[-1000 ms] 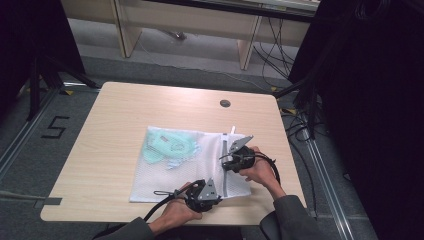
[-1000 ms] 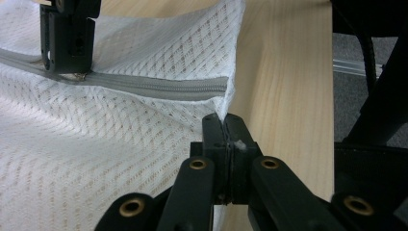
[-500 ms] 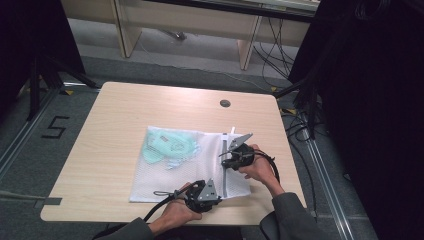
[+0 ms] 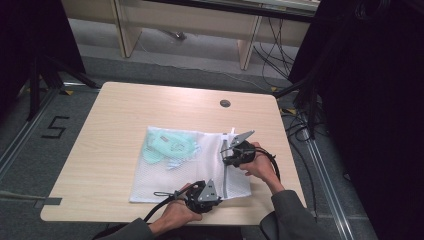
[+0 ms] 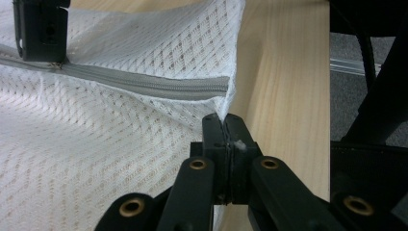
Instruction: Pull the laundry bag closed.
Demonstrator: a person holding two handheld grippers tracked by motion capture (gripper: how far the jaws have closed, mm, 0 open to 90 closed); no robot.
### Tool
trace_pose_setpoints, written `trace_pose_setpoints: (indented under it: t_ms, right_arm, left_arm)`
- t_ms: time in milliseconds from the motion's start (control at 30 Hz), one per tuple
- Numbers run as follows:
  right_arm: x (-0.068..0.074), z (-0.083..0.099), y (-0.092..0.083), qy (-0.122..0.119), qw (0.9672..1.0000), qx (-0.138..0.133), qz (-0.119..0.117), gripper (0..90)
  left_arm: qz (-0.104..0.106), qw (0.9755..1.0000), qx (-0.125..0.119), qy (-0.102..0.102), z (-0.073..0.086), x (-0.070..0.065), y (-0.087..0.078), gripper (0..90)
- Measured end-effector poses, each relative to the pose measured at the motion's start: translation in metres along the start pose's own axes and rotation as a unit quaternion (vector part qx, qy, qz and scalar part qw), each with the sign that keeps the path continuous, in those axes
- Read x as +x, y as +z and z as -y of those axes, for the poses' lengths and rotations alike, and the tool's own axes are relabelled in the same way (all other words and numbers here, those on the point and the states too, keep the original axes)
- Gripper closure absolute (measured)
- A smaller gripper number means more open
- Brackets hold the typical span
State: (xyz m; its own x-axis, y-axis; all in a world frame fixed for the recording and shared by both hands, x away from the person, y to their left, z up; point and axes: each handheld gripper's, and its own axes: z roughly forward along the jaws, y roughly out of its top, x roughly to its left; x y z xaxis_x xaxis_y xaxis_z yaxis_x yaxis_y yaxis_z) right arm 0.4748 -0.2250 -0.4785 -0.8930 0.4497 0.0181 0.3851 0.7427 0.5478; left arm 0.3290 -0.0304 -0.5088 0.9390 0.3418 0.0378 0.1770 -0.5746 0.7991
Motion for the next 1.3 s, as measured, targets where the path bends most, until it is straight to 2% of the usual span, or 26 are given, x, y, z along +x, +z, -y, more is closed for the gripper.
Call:
trace_pose_setpoints:
  t_ms: [167, 267, 333, 400, 467, 600, 633, 667, 700, 767, 833, 867, 900, 967, 1000, 1067, 1133, 1200, 1267, 1300]
  right_arm:
    - [0.0, -0.001, 0.002, 0.001, 1.0, -0.006, 0.001, 86.3]
    - [-0.004, 0.001, 0.001, 0.006, 0.9999, -0.009, 0.01, 86.3]
    - [-0.006, 0.002, 0.001, 0.014, 0.9998, -0.008, 0.011, 86.3]
    - [-0.007, 0.001, 0.0, 0.01, 0.9999, -0.003, 0.013, 86.3]
    - [-0.007, 0.001, 0.001, 0.014, 0.9998, -0.008, 0.009, 86.3]
    - [-0.007, -0.001, 0.004, 0.002, 0.9999, -0.006, 0.015, 86.3]
    - [-0.008, -0.001, 0.004, 0.001, 0.9999, -0.007, 0.014, 86.3]
    - [-0.008, -0.001, 0.004, 0.009, 0.9999, -0.005, 0.012, 86.3]
    - [-0.008, -0.002, 0.003, 0.01, 0.9999, 0.001, 0.005, 86.3]
    - [-0.008, -0.003, 0.005, 0.007, 0.9999, -0.002, 0.013, 86.3]
    - [-0.008, -0.003, 0.005, 0.007, 0.9999, -0.002, 0.014, 86.3]
    - [-0.009, -0.003, 0.004, 0.006, 0.9999, -0.003, 0.013, 86.3]
    - [-0.009, -0.003, 0.005, 0.011, 0.9999, -0.006, 0.009, 86.3]
    - [-0.01, -0.004, 0.004, 0.009, 0.9999, 0.002, 0.014, 86.3]
    - [-0.011, -0.003, 0.005, 0.007, 0.9998, -0.006, 0.017, 86.3]
    - [-0.01, -0.003, 0.004, 0.016, 0.9998, 0.007, 0.01, 86.3]
    - [-0.012, -0.003, 0.006, 0.013, 0.9998, -0.003, 0.017, 86.3]
    - [-0.014, -0.004, 0.006, 0.013, 0.9997, -0.004, 0.019, 86.3]
    - [-0.016, -0.004, 0.006, 0.013, 0.9997, 0.001, 0.021, 86.3]
    - [-0.016, -0.004, 0.007, 0.014, 0.9997, -0.005, 0.022, 86.3]
  left_arm:
    - [0.006, 0.9999, -0.002, -0.008, 0.0, 0.0, 0.0, 89.0]
    - [0.009, 0.9999, 0.005, 0.004, 0.001, -0.002, 0.001, 89.0]
    - [0.01, 0.9999, 0.003, 0.0, 0.001, -0.004, 0.002, 89.1]
    - [0.01, 0.9999, -0.002, -0.004, 0.001, -0.003, 0.003, 89.0]
    - [0.01, 1.0, 0.002, -0.001, 0.001, -0.003, 0.002, 89.0]
    - [0.011, 0.9999, 0.001, -0.008, 0.0, -0.002, 0.001, 89.0]
    - [0.009, 0.9999, 0.001, -0.007, 0.001, -0.003, 0.002, 89.0]
    - [0.008, 0.9999, -0.001, -0.007, 0.001, -0.003, 0.002, 89.0]
    - [0.006, 1.0, 0.005, 0.0, 0.002, -0.001, 0.001, 89.0]
    - [0.007, 1.0, 0.0, -0.006, 0.001, -0.003, 0.001, 89.0]
    - [0.005, 1.0, -0.004, -0.005, 0.001, -0.002, 0.001, 89.0]
    - [0.005, 1.0, 0.003, 0.001, 0.001, -0.001, 0.0, 89.0]
    - [0.005, 0.9999, -0.004, -0.008, 0.002, -0.001, 0.001, 89.0]
    - [0.004, 1.0, 0.002, -0.008, 0.002, -0.001, 0.001, 89.0]
    - [0.005, 0.9999, -0.002, -0.011, 0.002, -0.001, 0.001, 89.0]
    - [0.006, 1.0, -0.003, -0.008, 0.002, -0.001, 0.001, 89.0]
    - [0.005, 1.0, -0.003, -0.008, 0.002, -0.002, 0.001, 89.0]
    - [0.002, 1.0, 0.006, 0.005, 0.001, 0.0, -0.001, 89.0]
    - [0.006, 1.0, 0.003, 0.004, 0.001, -0.001, -0.001, 89.0]
    - [0.005, 1.0, -0.004, -0.005, 0.002, -0.001, 0.0, 89.0]
